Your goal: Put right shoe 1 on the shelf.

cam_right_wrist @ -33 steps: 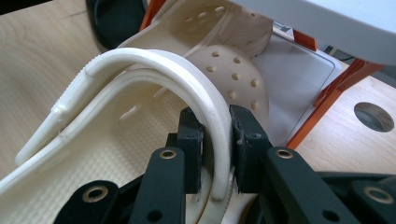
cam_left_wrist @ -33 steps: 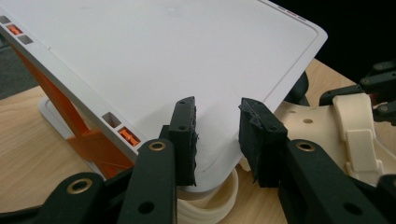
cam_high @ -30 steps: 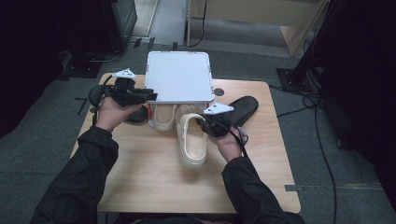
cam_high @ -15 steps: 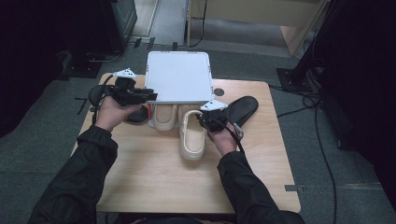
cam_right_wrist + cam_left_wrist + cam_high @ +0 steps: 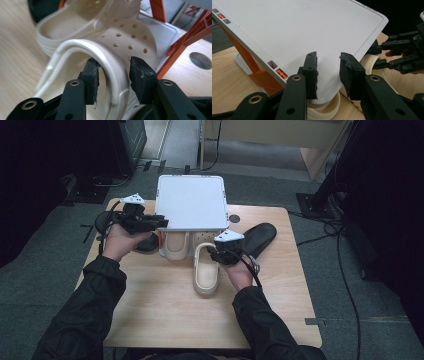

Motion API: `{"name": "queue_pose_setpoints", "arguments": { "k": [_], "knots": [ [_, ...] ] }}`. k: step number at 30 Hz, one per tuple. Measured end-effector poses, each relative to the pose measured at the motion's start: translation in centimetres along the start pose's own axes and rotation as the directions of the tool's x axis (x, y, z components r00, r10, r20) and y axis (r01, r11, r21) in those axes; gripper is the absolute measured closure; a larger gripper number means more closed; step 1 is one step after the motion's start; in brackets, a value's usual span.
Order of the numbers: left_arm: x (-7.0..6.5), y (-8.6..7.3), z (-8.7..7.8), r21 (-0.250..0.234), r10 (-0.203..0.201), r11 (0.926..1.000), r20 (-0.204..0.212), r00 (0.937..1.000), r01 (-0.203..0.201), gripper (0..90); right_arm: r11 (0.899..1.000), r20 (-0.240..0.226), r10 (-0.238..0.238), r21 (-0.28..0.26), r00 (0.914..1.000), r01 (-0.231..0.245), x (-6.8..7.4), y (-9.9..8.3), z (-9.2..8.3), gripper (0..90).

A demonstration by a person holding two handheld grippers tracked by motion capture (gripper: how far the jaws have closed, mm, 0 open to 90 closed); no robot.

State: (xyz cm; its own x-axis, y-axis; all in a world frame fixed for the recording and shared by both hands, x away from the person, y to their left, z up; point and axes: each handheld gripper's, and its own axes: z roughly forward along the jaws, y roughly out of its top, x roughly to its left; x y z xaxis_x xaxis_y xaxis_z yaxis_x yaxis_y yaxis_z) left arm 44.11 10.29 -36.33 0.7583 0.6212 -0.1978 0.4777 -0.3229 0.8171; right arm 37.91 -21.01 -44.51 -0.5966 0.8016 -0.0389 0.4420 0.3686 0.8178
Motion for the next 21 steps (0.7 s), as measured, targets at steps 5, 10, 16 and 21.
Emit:
{"name": "queue_pose_setpoints", "arguments": {
  "k": [5,10,16,21],
  "knots": [
    [0.0,0.0,0.0,-0.001,-0.003,1.0,0.002,1.0,0.003,67.6,1.0,-0.039,0.026,-0.014,0.9989,-0.027,0.0,0.0,-1.1,58.2],
    [0.0,0.0,0.0,-0.002,-0.006,1.0,0.0,1.0,0.006,67.7,0.996,-0.061,0.082,-0.016,0.9947,-0.083,-0.1,0.0,-2.6,57.3],
    [0.0,0.0,0.0,-0.001,-0.007,1.0,-0.003,1.0,0.007,67.6,0.996,-0.072,0.084,-0.032,0.9938,-0.087,0.0,-0.4,-4.7,59.2],
    [0.0,-0.1,0.0,-0.011,-0.001,0.9999,-0.006,1.0,0.001,69.3,0.995,-0.107,0.097,-0.026,0.9895,-0.101,0.5,-2.6,-5.6,65.0]
  ]
}}
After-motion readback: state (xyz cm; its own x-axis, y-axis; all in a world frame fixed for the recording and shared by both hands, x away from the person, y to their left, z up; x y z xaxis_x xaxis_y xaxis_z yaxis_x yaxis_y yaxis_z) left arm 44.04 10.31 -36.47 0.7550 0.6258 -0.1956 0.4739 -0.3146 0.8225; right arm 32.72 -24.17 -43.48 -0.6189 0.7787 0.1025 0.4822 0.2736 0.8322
